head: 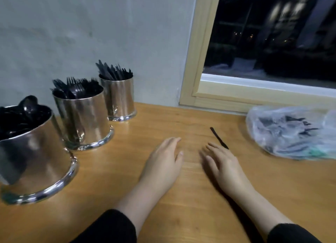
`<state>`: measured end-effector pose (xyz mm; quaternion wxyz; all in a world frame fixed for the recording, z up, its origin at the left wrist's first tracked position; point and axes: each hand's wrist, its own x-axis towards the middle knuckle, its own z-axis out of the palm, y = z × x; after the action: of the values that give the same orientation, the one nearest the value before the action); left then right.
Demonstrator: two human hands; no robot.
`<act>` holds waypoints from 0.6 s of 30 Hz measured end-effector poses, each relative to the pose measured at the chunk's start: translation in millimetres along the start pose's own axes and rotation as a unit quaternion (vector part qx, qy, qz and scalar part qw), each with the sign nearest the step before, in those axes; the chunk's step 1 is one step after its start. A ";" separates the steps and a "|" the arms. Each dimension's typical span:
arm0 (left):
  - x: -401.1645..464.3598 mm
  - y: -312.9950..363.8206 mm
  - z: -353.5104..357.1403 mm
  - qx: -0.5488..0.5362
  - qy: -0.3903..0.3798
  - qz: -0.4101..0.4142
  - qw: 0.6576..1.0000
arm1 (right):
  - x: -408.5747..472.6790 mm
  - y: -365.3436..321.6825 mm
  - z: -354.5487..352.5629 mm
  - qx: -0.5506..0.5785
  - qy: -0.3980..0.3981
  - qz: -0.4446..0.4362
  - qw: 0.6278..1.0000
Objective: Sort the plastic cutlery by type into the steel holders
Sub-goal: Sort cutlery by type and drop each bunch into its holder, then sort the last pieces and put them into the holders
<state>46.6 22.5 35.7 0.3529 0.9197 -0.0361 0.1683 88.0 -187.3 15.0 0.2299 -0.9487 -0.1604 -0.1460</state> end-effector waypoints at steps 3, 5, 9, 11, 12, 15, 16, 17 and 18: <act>17.8 8.1 51.5 0.033 -0.088 -0.030 0.995 | 2.3 44.2 -6.1 -0.038 0.057 0.102 0.992; 29.1 13.7 73.2 0.100 -0.111 -0.013 0.989 | 13.7 60.0 -8.2 -0.056 0.051 0.166 0.983; 47.6 20.8 92.3 0.109 -0.108 -0.008 0.988 | 42.3 77.3 -4.5 -0.063 0.002 0.193 0.979; 53.3 20.0 94.6 0.092 -0.104 -0.021 0.990 | 53.7 83.1 -2.5 -0.045 -0.005 0.175 0.983; 55.7 19.7 94.6 0.077 -0.097 -0.023 0.992 | 57.8 85.0 -2.9 -0.041 -0.009 0.166 0.985; 63.1 17.5 93.1 0.047 -0.075 -0.007 0.996 | 66.4 89.9 -3.1 -0.057 -0.021 0.119 0.991; 66.1 16.3 93.2 0.046 -0.072 0.003 0.996 | 68.4 91.4 -2.2 -0.067 -0.024 0.103 0.992; 69.2 14.9 93.4 0.049 -0.072 0.012 0.996 | 69.9 92.5 -1.5 -0.079 -0.025 0.088 0.993; 72.4 13.6 93.9 0.058 -0.071 0.023 0.996 | 70.8 93.9 -0.7 -0.090 -0.024 0.072 0.993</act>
<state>138.8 -46.0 3.5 0.2919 0.9470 -0.0724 0.1126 186.9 -250.0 3.9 0.1497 -0.9779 -0.0830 -0.1198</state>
